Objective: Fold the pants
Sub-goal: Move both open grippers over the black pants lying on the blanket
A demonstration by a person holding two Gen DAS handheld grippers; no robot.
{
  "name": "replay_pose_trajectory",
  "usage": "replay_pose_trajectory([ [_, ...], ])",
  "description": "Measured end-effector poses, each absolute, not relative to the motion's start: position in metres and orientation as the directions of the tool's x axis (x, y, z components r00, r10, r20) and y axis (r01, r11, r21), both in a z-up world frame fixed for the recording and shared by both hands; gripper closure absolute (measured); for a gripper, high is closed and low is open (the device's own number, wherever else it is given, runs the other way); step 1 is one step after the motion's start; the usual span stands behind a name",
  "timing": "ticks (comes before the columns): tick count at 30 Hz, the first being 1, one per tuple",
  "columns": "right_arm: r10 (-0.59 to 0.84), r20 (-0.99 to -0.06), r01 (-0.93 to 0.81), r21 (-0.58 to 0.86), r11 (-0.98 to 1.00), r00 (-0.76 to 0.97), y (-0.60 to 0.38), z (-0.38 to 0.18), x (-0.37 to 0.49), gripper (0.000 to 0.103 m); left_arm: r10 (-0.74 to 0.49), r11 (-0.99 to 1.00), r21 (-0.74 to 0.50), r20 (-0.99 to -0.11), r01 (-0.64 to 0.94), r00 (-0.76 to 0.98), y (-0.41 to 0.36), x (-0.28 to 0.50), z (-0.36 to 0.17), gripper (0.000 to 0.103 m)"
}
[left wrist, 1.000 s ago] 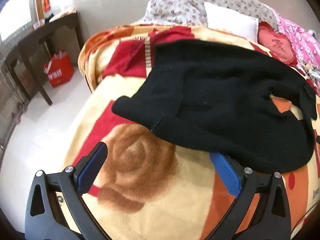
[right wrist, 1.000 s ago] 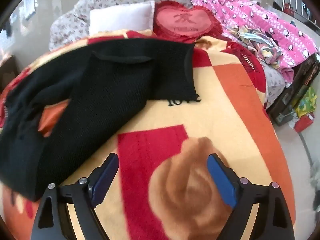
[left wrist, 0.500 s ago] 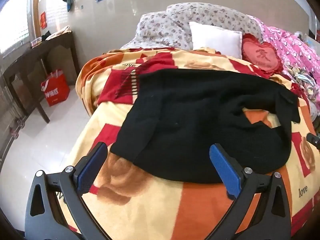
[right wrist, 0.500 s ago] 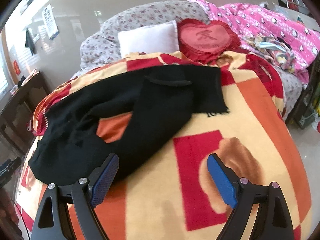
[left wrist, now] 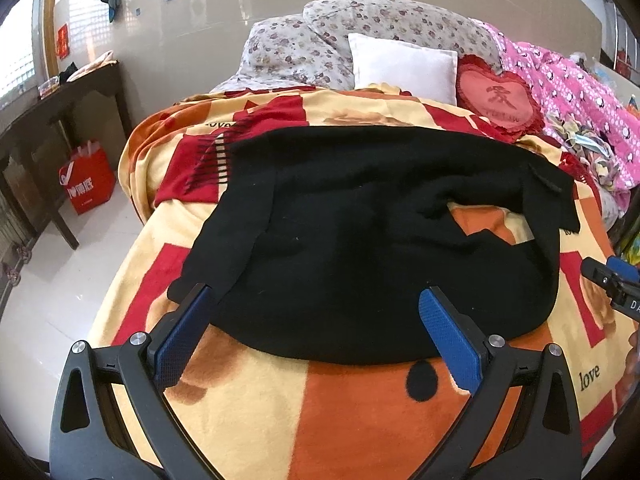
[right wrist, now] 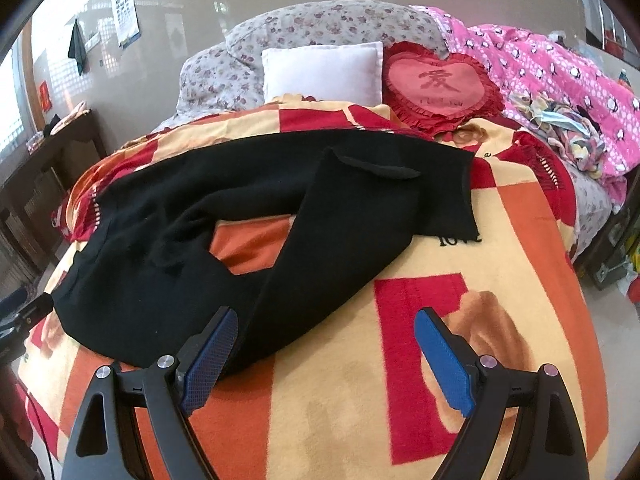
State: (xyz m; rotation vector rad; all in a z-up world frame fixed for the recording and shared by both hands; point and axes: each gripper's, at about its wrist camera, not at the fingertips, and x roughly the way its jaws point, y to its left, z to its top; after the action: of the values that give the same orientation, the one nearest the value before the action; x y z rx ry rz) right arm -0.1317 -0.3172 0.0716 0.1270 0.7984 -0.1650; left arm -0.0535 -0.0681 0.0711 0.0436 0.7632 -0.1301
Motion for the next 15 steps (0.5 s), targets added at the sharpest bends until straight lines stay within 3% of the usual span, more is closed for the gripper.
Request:
replay_pose_trajectory([
  [15,-0.056,-0.722,0.138,0.056,0.989,0.689,-0.301,0.067,-0.125,0.014,-0.084,0.994,-0.007,-0.715,0.112,0.694,-0.067,-0.048,0.060,0.001],
])
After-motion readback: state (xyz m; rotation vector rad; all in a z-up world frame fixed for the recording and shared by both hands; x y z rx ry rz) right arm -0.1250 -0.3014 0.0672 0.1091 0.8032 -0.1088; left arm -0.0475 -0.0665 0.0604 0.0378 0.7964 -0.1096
